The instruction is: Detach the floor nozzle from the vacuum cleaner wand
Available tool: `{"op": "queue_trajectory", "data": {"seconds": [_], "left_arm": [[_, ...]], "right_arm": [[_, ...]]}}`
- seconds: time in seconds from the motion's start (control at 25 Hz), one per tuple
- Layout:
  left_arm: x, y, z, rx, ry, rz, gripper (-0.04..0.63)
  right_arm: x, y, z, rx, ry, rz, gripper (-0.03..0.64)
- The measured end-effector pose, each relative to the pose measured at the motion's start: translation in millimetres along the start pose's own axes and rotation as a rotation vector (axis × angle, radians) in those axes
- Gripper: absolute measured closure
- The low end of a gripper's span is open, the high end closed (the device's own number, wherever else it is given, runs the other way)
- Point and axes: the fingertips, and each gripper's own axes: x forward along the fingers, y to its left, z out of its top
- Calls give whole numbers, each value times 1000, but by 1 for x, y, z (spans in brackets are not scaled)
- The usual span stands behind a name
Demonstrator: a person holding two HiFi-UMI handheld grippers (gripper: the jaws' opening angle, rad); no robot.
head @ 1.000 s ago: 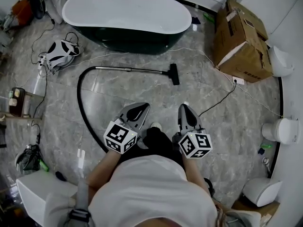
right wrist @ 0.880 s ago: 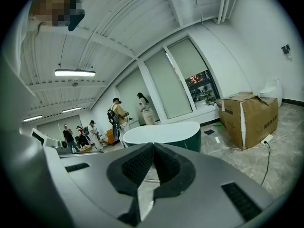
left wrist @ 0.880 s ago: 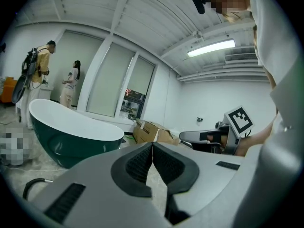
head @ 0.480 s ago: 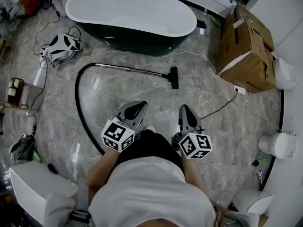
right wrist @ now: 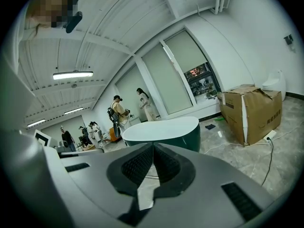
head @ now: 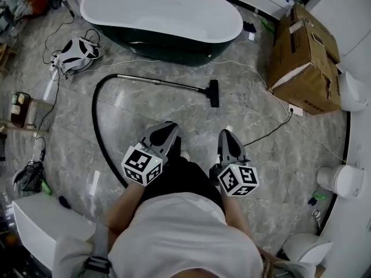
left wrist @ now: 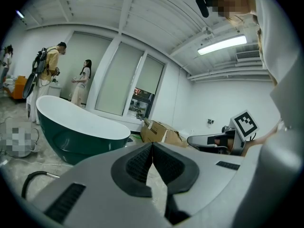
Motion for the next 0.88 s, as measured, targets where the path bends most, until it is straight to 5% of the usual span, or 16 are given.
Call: {"op": "queue_trajectory", "data": {"seconds": [0.48, 0.88], "left_arm": [[53, 28, 11, -6, 29, -46, 584], [120, 75, 57, -2, 17, -80, 584]], "right_arm": [[39, -30, 14, 10, 14, -52, 601], [120, -38, 60, -15, 20, -14, 601]]}}
